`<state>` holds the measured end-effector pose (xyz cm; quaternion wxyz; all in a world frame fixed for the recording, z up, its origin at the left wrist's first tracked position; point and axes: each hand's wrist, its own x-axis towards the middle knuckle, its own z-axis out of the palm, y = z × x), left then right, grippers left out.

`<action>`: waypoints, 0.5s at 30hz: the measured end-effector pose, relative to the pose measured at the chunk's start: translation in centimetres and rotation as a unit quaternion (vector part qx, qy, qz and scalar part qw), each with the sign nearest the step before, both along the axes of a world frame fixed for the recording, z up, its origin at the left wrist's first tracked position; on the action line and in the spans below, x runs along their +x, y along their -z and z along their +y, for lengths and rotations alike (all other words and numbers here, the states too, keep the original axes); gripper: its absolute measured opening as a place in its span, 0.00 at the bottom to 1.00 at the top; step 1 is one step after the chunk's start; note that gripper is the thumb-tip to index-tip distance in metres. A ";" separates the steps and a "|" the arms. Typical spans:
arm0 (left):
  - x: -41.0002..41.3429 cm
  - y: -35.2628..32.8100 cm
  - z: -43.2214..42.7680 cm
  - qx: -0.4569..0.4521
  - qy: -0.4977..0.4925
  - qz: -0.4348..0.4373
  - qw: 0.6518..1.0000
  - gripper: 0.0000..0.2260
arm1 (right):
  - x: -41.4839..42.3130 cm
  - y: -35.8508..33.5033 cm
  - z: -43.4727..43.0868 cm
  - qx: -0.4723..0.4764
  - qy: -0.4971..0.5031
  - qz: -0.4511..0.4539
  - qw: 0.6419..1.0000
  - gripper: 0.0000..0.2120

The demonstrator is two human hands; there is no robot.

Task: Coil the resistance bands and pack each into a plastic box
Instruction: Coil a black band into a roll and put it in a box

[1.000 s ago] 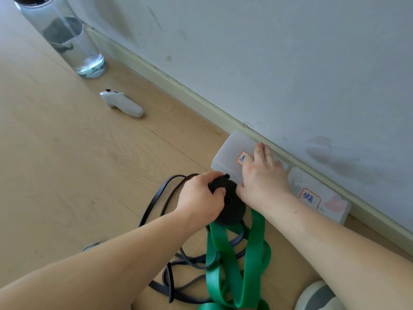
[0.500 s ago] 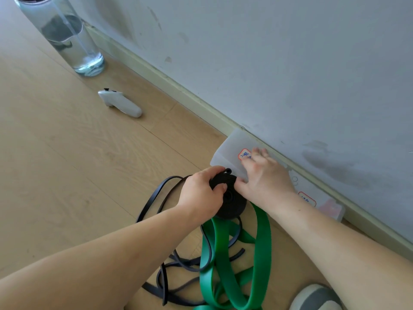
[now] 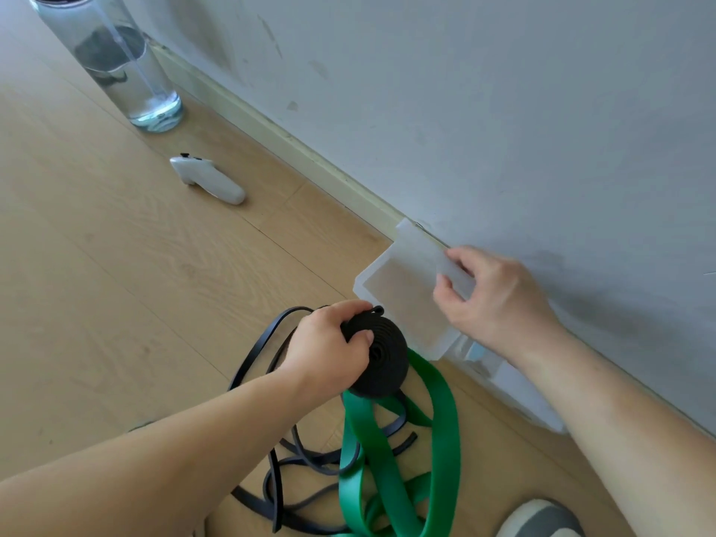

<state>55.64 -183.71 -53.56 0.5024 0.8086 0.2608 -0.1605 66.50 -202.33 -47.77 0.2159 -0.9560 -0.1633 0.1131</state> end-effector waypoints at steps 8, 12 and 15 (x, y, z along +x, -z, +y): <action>3.4 -3.4 1.4 -0.021 -0.029 -0.095 0.995 0.16 | 0.2 -0.4 -0.8 0.019 0.013 -0.027 0.999 0.12; 6.2 -3.4 -0.5 -0.028 -0.035 -0.119 0.992 0.17 | 0.0 -0.7 0.1 0.024 0.001 -0.065 0.998 0.12; 7.1 -3.4 -1.0 -0.032 -0.093 -0.142 0.985 0.17 | 0.3 -0.8 0.7 0.026 0.006 -0.071 0.997 0.13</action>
